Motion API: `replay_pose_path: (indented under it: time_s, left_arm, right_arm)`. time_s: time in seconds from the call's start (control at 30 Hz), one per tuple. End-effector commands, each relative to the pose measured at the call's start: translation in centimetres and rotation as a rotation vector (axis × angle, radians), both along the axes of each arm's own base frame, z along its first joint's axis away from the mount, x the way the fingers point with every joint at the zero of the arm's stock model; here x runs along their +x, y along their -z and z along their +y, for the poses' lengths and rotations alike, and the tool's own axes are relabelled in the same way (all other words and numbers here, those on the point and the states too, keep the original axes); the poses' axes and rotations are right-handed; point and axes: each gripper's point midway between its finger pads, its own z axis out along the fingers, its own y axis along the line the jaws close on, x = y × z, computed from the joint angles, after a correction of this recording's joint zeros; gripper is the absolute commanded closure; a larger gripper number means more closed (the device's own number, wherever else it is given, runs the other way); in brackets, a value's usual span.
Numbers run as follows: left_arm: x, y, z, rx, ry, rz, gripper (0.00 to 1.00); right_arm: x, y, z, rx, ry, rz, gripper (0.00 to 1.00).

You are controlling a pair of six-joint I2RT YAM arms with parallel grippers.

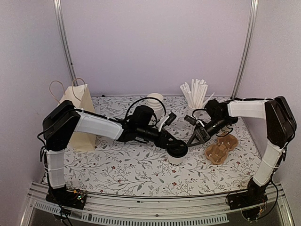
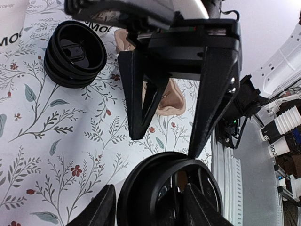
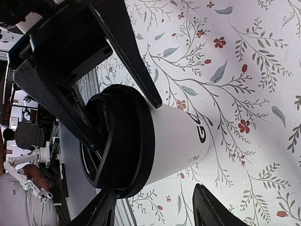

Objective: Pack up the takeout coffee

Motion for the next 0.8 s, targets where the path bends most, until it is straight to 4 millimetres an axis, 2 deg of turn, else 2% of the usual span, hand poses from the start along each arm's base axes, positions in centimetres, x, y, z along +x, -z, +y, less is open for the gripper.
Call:
replay_pose_path:
  time_s: [0.0,0.17,0.33,0.43,0.53,0.77]
  left_arm:
    - [-1.0,6.1,1.6,0.174,-0.020,0.068,0.49]
    - [-1.1,6.7,1.9,0.181,-0.023,0.077,0.49]
    - [-1.2,7.2,2.1,0.184,-0.027,0.082,0.49]
    - [-1.2,7.0,2.0,0.179,-0.027,0.075,0.49]
    - [-1.0,6.7,1.9,0.175,-0.030,0.066,0.49]
    - [-0.2,4.0,0.9,0.122,-0.025,0.012,0.47]
  right_arm:
    - [0.2,1.1,0.0,-0.012,-0.003,0.032,0.42]
    - [0.6,2.8,-0.3,-0.064,0.009,0.036,0.42]
    - [1.2,7.0,-2.1,-0.245,0.068,0.054,0.42]
    - [1.1,7.7,-2.3,-0.265,0.069,0.068,0.43]
    - [1.2,6.9,-2.0,-0.239,0.063,0.064,0.43]
    - [1.1,2.0,-0.5,-0.078,0.022,-0.005,0.41]
